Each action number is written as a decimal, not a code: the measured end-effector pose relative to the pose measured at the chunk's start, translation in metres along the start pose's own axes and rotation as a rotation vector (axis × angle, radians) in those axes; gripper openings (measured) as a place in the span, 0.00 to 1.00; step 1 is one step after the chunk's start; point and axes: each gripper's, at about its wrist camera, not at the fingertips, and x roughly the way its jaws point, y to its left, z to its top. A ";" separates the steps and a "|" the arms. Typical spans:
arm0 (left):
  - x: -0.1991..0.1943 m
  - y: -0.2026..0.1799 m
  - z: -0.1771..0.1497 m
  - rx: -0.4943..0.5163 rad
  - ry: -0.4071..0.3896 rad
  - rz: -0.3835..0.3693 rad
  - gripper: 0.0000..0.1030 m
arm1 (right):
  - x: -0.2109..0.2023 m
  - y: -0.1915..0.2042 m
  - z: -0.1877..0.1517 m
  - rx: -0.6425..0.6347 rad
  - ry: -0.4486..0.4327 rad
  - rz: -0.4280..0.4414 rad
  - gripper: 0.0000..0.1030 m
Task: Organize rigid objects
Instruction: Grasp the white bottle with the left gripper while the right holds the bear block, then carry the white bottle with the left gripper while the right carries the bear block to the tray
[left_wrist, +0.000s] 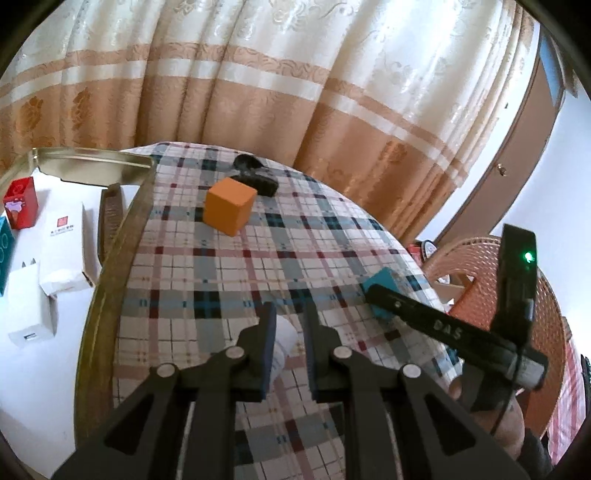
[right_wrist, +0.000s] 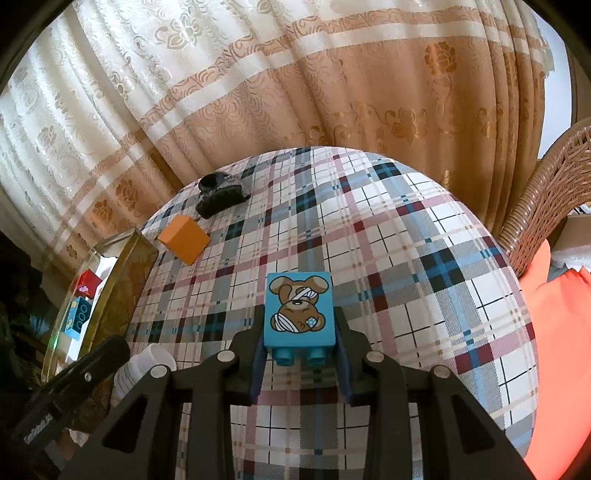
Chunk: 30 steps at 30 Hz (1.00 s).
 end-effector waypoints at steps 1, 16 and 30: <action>0.001 -0.001 -0.001 0.012 0.004 0.011 0.12 | 0.000 -0.001 0.000 0.003 0.000 0.003 0.33; 0.020 0.001 -0.018 0.055 0.097 0.140 0.73 | 0.001 -0.004 0.000 0.016 0.002 0.015 0.33; 0.028 -0.008 -0.018 0.145 0.129 0.151 0.42 | 0.003 -0.002 0.000 0.004 0.011 -0.008 0.33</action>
